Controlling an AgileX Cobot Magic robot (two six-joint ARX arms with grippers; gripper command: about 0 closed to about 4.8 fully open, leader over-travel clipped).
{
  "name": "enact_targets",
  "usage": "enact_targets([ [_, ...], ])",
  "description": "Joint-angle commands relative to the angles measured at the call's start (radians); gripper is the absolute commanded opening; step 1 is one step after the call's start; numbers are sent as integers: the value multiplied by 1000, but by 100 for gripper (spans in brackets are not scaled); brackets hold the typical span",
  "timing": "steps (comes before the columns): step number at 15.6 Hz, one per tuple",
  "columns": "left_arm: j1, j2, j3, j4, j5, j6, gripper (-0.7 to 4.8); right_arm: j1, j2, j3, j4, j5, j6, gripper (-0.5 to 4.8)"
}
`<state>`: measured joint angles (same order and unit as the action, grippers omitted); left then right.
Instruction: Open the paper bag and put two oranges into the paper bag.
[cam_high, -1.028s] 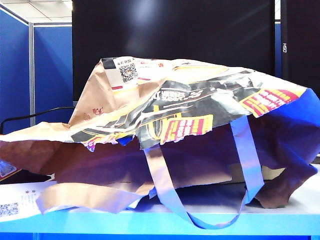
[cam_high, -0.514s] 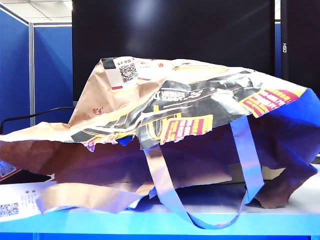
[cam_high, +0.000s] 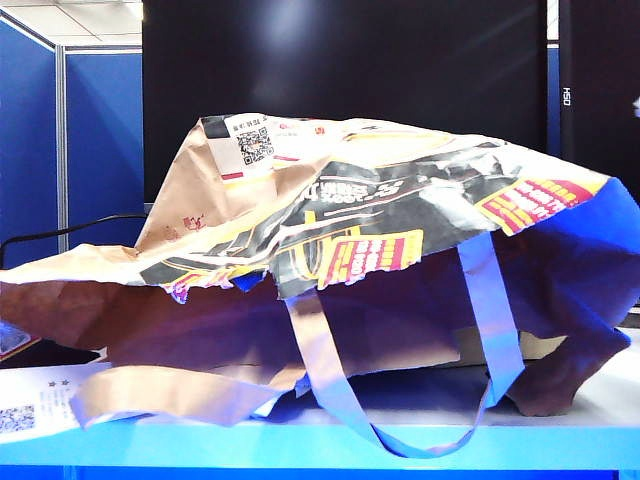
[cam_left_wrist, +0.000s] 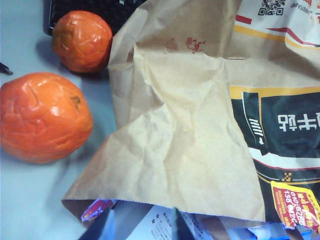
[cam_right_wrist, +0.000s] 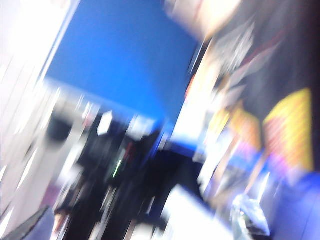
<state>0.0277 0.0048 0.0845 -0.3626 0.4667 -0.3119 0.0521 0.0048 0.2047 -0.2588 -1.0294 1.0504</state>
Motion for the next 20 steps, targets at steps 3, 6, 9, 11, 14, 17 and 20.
enact_targets([
  [3, 0, 0, 24, 6, -48, 13, 158, 325, -2, 3, -105, 408, -255, 479],
  [6, 1, 0, 25, 5, -48, 27, 158, 457, -2, 3, -66, 780, -367, 479],
  [9, 1, 0, 26, 5, -60, 27, 158, 486, -2, 3, -62, 866, -344, 479],
  [11, 1, 0, 26, 5, -62, 27, 158, 486, -2, 4, -56, 871, -344, 479],
  [14, 1, 0, 26, 5, -62, 27, 158, 486, -2, 0, -75, 847, -354, 479],
  [17, 1, 0, 26, 5, -63, 27, 158, 488, -2, -151, 4, 718, -211, 479],
  [20, 2, 0, 27, 5, -63, 24, 157, 507, 9, -188, 161, 698, -156, 479],
])
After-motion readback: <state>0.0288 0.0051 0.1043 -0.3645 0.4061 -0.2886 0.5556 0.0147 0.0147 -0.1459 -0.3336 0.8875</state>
